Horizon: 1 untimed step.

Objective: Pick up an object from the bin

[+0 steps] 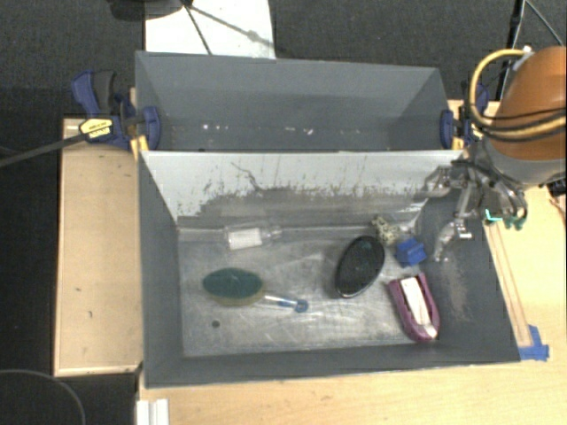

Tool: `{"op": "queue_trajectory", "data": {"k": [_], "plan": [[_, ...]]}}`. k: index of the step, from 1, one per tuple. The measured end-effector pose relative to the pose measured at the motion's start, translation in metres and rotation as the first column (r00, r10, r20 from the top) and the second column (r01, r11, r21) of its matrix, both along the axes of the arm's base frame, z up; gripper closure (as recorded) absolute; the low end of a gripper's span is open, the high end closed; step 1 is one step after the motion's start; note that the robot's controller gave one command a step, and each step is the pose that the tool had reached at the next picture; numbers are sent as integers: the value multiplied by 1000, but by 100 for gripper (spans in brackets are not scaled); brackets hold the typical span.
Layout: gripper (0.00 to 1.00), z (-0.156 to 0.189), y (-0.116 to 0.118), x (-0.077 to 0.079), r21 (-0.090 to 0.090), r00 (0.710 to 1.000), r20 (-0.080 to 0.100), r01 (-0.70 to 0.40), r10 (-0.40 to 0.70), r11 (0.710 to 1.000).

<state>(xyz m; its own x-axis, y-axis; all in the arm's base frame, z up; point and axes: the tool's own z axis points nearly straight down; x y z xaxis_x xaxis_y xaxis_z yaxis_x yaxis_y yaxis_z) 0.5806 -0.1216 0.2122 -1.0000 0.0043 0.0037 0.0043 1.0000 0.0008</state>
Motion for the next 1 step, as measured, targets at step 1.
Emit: {"op": "queue_trajectory", "data": {"k": [1], "plan": [[0,-125,14,15,-2,1000,19,-3,3,1000]]}}
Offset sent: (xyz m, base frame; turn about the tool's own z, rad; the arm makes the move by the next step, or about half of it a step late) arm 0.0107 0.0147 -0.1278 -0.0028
